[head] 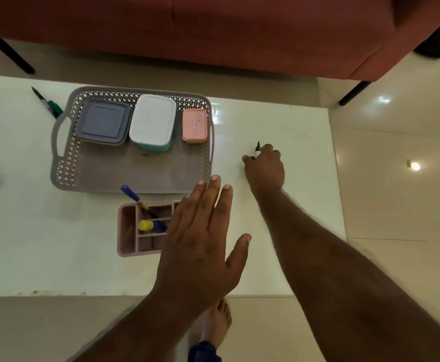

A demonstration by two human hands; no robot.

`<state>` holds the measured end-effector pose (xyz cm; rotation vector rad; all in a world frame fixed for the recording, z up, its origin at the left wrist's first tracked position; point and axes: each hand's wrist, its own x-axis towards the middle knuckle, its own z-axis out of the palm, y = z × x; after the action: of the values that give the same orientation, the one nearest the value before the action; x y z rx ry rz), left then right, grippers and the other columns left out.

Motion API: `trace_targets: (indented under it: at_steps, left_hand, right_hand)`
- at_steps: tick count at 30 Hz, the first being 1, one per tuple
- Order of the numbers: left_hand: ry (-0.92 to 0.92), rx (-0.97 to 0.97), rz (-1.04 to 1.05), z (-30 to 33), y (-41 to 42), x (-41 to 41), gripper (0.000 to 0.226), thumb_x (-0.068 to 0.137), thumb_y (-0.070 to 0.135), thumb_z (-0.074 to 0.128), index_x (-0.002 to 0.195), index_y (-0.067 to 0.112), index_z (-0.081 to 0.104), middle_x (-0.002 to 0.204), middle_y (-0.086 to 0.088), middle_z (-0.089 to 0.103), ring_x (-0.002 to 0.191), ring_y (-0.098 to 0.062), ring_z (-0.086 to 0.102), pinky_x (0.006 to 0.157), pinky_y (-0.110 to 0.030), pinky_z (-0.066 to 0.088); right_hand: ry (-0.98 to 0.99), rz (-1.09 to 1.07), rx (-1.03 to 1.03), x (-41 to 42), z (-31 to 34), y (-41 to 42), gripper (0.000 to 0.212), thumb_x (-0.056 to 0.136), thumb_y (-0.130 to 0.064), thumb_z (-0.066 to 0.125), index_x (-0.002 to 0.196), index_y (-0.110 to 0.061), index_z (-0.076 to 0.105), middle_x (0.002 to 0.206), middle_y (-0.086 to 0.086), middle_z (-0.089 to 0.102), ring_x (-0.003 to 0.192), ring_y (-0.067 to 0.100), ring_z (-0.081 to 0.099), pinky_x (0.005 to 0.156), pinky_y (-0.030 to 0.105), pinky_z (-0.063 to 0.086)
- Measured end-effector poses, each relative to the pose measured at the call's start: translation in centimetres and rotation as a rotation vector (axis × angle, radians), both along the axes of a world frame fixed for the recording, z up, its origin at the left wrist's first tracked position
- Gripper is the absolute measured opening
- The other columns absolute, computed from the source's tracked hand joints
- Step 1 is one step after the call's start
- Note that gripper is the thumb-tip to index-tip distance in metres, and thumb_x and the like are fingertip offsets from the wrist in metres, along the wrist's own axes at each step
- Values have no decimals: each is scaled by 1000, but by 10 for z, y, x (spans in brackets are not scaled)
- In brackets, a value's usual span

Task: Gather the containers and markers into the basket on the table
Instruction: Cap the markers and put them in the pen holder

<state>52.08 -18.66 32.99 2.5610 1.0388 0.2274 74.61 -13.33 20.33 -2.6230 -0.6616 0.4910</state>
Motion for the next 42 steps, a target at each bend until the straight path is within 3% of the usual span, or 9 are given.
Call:
trace_targets:
  at_steps: [4, 9, 14, 16, 26, 30, 35, 39, 42]
  left_hand:
    - [70, 13, -16, -5, 11, 9, 74, 92, 55, 45, 151, 13, 31, 160, -11, 27, 148, -27, 23, 118, -46, 26]
    - [74, 5, 24, -2, 17, -1, 73, 91, 53, 48, 149, 11, 36, 156, -11, 35, 146, -28, 30, 116, -46, 31]
    - [62, -3, 49, 6, 12, -11, 70, 89, 53, 49, 144, 9, 44, 151, -11, 44, 141, -28, 38, 114, -41, 29]
    - [55, -11, 41, 11, 9, -15, 70, 89, 54, 48, 143, 8, 45, 149, -12, 46, 140, -29, 40, 114, -40, 28]
    - [24, -80, 44, 30, 7, -35, 65, 88, 52, 50, 137, 8, 50, 141, -12, 54, 132, -29, 50, 119, -18, -6]
    - [-14, -116, 36, 24, 7, -46, 63, 89, 52, 52, 138, 12, 49, 141, -7, 53, 132, -24, 49, 119, -18, 2]
    - [-75, -114, 52, 15, 0, -59, 63, 89, 54, 50, 136, 12, 51, 139, -5, 55, 130, -21, 50, 110, -30, 30]
    - [-114, -115, 80, 15, -3, -69, 61, 89, 54, 50, 133, 12, 54, 136, -5, 57, 128, -21, 52, 104, -33, 39]
    - [-112, -115, 94, 17, -2, -75, 63, 90, 57, 48, 134, 12, 54, 136, -3, 57, 128, -19, 51, 105, -33, 39]
  right_hand:
    - [-93, 34, -41, 3, -12, 6, 35, 92, -28, 55, 122, -12, 48, 119, 11, 53, 109, 33, 54, 74, 36, 41]
    - [-127, 59, -31, 4, -18, 0, 29, 88, -21, 55, 114, -8, 50, 111, 12, 56, 103, 34, 53, 73, 38, 43]
    - [-381, 241, -80, -21, -32, -35, 20, 86, -24, 60, 94, -6, 56, 87, 14, 56, 75, 34, 56, 53, 36, 43]
    - [-430, 260, -96, -33, -38, -53, 21, 89, -27, 60, 95, -7, 56, 85, 14, 55, 70, 32, 55, 49, 35, 45]
    - [-498, 366, -65, -53, -47, -102, 25, 96, -21, 53, 111, -1, 56, 85, 16, 55, 64, 31, 53, 49, 36, 44]
    - [-526, 405, -98, -50, -46, -105, 21, 92, -11, 58, 111, -1, 53, 82, 15, 54, 60, 31, 52, 44, 34, 40]
    - [-514, 382, -68, -54, -44, -110, 19, 90, -6, 61, 108, -3, 56, 83, 14, 56, 63, 31, 54, 45, 33, 41]
    - [-234, 170, -5, -63, -32, -109, 23, 101, -19, 46, 119, -7, 55, 103, 11, 58, 88, 32, 58, 67, 39, 50]
    - [-116, -6, 141, -79, -11, -109, 26, 102, -23, 43, 123, -11, 54, 112, 7, 57, 97, 28, 59, 78, 34, 45]
